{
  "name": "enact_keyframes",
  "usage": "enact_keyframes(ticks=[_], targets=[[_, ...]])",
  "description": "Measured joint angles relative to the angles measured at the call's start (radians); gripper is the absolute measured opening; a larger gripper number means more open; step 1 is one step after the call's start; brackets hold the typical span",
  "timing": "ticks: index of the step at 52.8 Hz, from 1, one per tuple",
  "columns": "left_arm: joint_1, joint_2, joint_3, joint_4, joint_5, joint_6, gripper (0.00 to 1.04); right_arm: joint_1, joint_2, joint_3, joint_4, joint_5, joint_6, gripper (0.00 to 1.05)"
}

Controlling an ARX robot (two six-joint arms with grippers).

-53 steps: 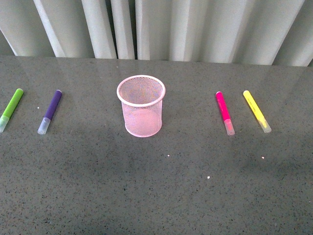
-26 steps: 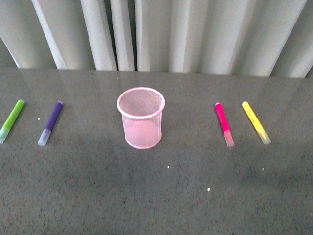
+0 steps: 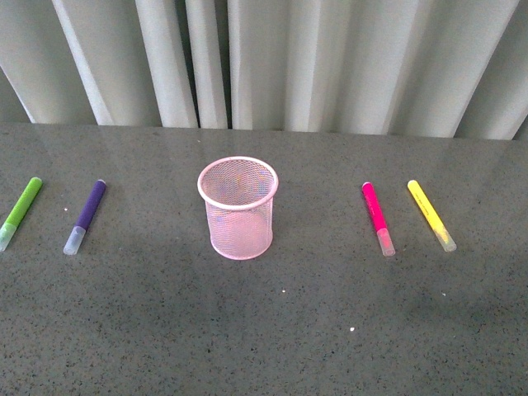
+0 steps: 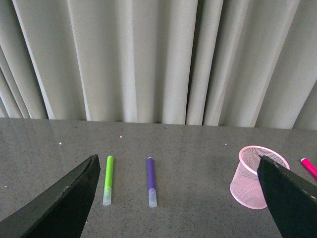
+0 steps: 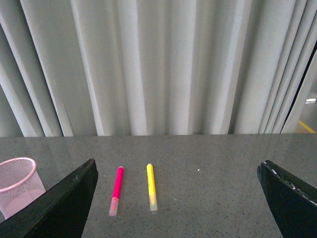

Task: Insert purple and pink pens into pink cup

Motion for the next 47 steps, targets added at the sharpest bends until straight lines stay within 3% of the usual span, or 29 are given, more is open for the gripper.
enact_keyframes(ticks=[26, 30, 33, 47], targets=[[-0.001, 0.005, 0.002, -0.005, -0.009, -0.003, 0.98, 0.000, 0.000, 0.000, 0.000, 0.000, 0.000, 0.98], [-0.006, 0.130, 0.086, -0.193, -0.103, -0.087, 0.98, 0.000, 0.000, 0.000, 0.000, 0.000, 0.000, 0.98], [0.010, 0.250, 0.131, -0.232, -0.106, -0.129, 0.98, 0.000, 0.000, 0.000, 0.000, 0.000, 0.000, 0.98], [0.133, 0.755, 0.366, 0.091, 0.100, -0.148, 0.98, 0.000, 0.000, 0.000, 0.000, 0.000, 0.000, 0.98]])
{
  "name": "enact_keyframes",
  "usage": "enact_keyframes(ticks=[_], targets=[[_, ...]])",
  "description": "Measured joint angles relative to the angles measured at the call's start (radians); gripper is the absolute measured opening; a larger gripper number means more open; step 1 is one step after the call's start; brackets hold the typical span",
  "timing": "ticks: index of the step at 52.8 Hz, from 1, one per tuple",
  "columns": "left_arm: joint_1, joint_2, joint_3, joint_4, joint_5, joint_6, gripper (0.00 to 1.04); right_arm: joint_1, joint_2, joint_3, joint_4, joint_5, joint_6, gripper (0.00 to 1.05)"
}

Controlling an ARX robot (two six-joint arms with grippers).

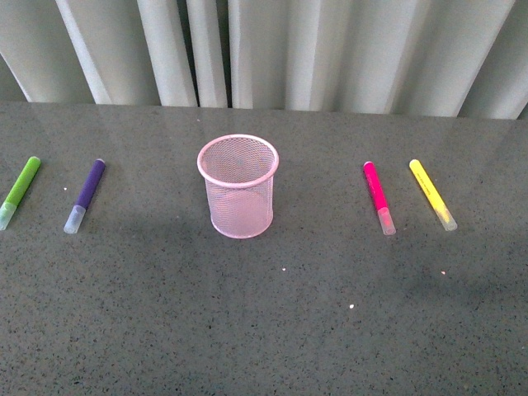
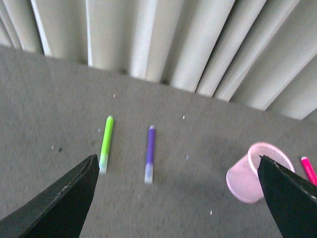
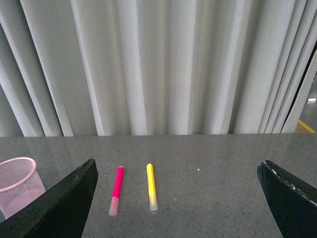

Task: Insert purple and pink pens into pink cup

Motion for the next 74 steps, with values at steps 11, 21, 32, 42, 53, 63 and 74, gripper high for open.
enact_keyframes(ticks=[11, 21, 32, 42, 53, 63, 74], targets=[[-0.029, 0.409, 0.288, 0.010, 0.080, 0.117, 0.98, 0.000, 0.000, 0.000, 0.000, 0.000, 0.000, 0.98], [-0.047, 0.700, 0.505, -0.050, 0.040, 0.166, 0.98, 0.000, 0.000, 0.000, 0.000, 0.000, 0.000, 0.98], [-0.055, 0.959, 0.669, -0.090, 0.011, 0.211, 0.98, 0.000, 0.000, 0.000, 0.000, 0.000, 0.000, 0.98], [-0.074, 1.130, 0.756, -0.089, -0.013, 0.250, 0.98, 0.000, 0.000, 0.000, 0.000, 0.000, 0.000, 0.98], [-0.084, 1.288, 0.823, -0.076, -0.044, 0.283, 0.98, 0.000, 0.000, 0.000, 0.000, 0.000, 0.000, 0.98], [-0.087, 1.362, 0.846, -0.076, -0.048, 0.287, 0.98, 0.000, 0.000, 0.000, 0.000, 0.000, 0.000, 0.98], [-0.110, 1.417, 0.880, -0.074, -0.047, 0.283, 0.98, 0.000, 0.000, 0.000, 0.000, 0.000, 0.000, 0.98]])
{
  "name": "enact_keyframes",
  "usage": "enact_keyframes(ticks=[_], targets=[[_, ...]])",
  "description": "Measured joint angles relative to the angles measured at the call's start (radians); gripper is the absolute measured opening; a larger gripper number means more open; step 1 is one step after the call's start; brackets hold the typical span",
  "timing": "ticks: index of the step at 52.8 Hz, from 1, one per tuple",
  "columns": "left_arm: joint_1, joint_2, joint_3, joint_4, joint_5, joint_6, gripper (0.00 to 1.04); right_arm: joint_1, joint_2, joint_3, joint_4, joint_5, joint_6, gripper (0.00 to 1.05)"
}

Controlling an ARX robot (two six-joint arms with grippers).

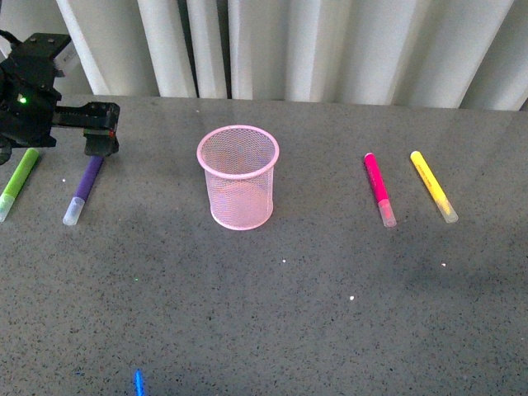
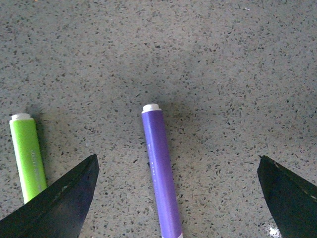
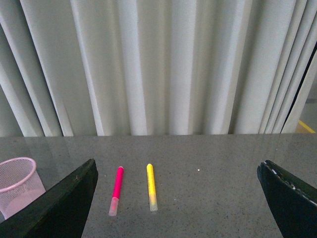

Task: Insert purple and pink pens into pink cup

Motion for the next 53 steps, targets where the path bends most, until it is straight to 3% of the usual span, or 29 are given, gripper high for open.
enact_keyframes(ticks=[48, 53], targets=[[0.008, 0.193, 0.177, -0.045, -0.029, -0.020, 0.98, 0.000, 0.000, 0.000, 0.000, 0.000, 0.000, 0.98], [0.008, 0.201, 0.189, -0.054, -0.035, -0.025, 0.84, 0.000, 0.000, 0.000, 0.000, 0.000, 0.000, 0.98]])
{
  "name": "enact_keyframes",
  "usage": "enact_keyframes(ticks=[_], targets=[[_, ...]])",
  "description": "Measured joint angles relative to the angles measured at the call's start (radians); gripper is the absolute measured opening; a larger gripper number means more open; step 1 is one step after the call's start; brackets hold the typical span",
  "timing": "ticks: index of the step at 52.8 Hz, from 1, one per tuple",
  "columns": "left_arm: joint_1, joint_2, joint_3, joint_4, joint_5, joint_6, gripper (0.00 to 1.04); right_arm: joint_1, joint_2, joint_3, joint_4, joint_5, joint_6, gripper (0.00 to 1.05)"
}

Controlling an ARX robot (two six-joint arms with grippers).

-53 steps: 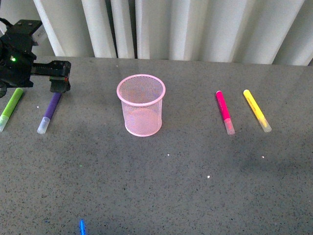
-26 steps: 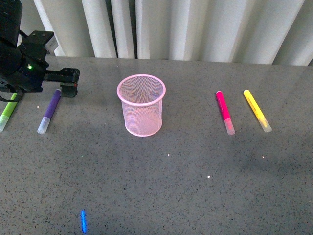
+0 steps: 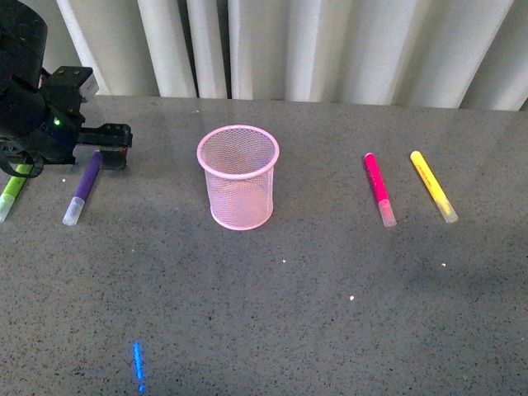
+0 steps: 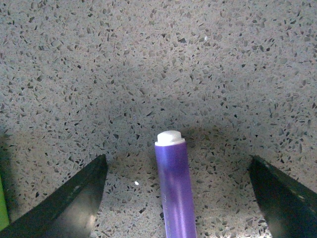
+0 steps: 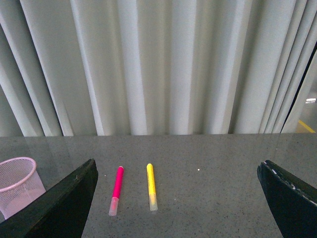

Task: Insert purple and pink pens into pink cup

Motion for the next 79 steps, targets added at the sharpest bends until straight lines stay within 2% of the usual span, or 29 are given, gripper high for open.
enact_keyframes(ticks=[15, 16, 25, 42, 48, 56, 67, 79], targets=[[-0.004, 0.002, 0.005, -0.014, -0.008, -0.027, 0.45, 0.000, 0.000, 0.000, 0.000, 0.000, 0.000, 0.98], [-0.005, 0.002, 0.005, -0.014, -0.008, -0.031, 0.40, 0.000, 0.000, 0.000, 0.000, 0.000, 0.000, 0.98], [-0.013, 0.001, -0.003, -0.006, -0.007, -0.062, 0.14, 0.000, 0.000, 0.000, 0.000, 0.000, 0.000, 0.98], [-0.037, -0.119, -0.143, 0.143, 0.055, -0.185, 0.13, 0.000, 0.000, 0.000, 0.000, 0.000, 0.000, 0.98], [-0.046, -0.232, -0.193, 0.247, 0.061, -0.227, 0.13, 0.000, 0.000, 0.000, 0.000, 0.000, 0.000, 0.98], [-0.080, -0.430, -0.286, 0.486, 0.061, -0.349, 0.13, 0.000, 0.000, 0.000, 0.000, 0.000, 0.000, 0.98], [-0.230, -0.538, -0.451, 0.832, -0.080, -0.510, 0.13, 0.000, 0.000, 0.000, 0.000, 0.000, 0.000, 0.98], [-0.393, -0.440, -0.532, 1.038, -0.198, -0.526, 0.13, 0.000, 0.000, 0.000, 0.000, 0.000, 0.000, 0.98]])
